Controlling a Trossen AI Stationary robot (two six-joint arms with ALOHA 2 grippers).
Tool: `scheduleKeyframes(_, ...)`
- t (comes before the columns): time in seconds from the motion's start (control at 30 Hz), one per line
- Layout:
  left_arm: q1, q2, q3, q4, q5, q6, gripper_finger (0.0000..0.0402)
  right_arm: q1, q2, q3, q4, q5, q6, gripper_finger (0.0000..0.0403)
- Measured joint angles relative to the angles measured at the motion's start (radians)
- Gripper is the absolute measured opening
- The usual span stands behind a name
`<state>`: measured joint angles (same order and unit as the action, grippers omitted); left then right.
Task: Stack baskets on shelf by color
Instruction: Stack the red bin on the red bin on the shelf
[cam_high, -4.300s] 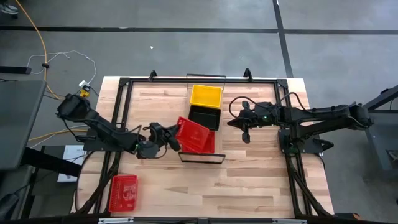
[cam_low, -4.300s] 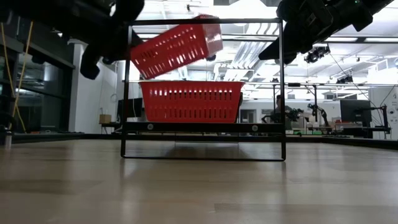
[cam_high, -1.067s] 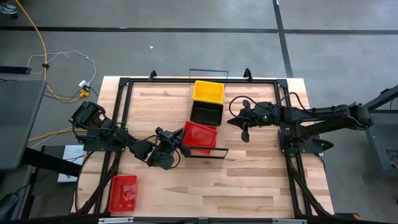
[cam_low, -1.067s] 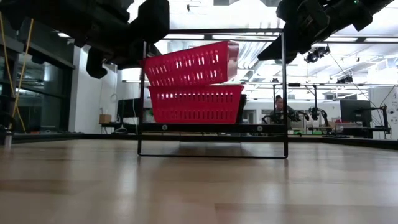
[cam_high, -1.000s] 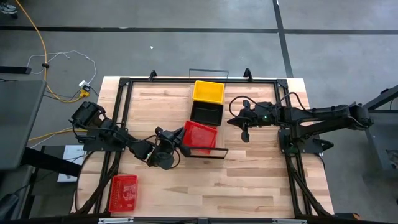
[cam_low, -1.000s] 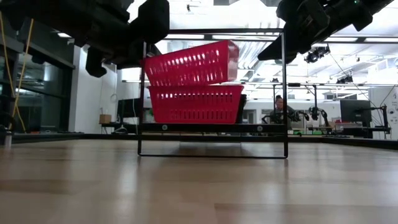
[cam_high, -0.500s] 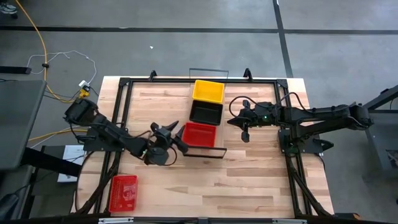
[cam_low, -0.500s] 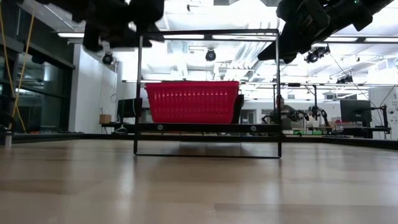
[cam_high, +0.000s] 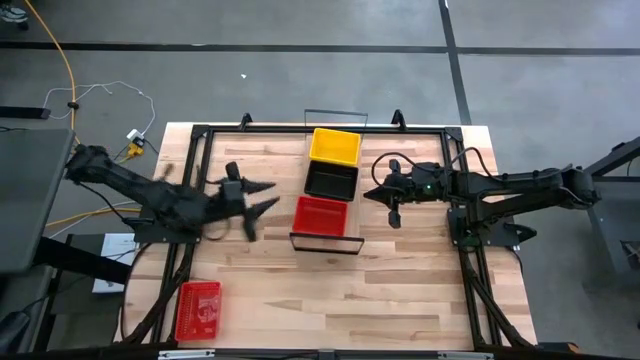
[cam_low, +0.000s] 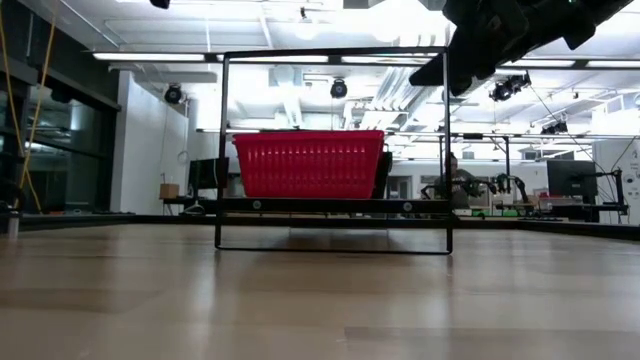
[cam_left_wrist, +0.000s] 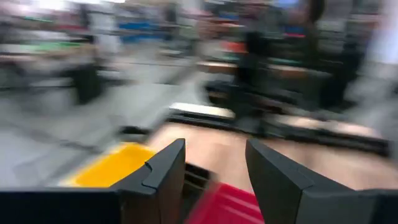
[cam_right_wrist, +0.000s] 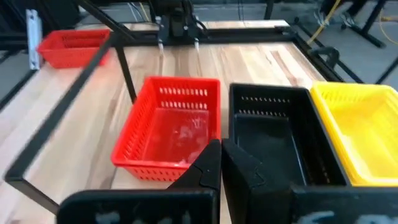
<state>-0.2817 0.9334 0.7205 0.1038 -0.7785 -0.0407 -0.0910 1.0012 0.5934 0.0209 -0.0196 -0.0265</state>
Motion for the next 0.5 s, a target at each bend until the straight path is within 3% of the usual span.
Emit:
scheduleKeyframes(0.13, 0.023, -0.157, 0.0, -0.25, 0.389, -0.047, 0.0157, 0.0, 0.0, 0.0, 0.028, -0.018, -0.035, 0.0)
scheduleKeyframes(0.2, 0.028, -0.198, -0.007, -0.329, 0.535, -0.075, 0.0156, 0.0, 0.0, 0.0, 0.044, -0.018, -0.034, 0.0)
scheduleKeyframes(0.3, 0.028, -0.235, -0.022, -0.4, 0.658, -0.17, 0.0156, 0.0, 0.0, 0.0, 0.067, -0.018, -0.019, 0.0)
scheduleKeyframes(0.5, 0.017, -0.229, -0.022, -0.535, 0.787, -0.372, 0.0156, 0.0, 0.0, 0.0, 0.085, -0.042, 0.014, 0.0)
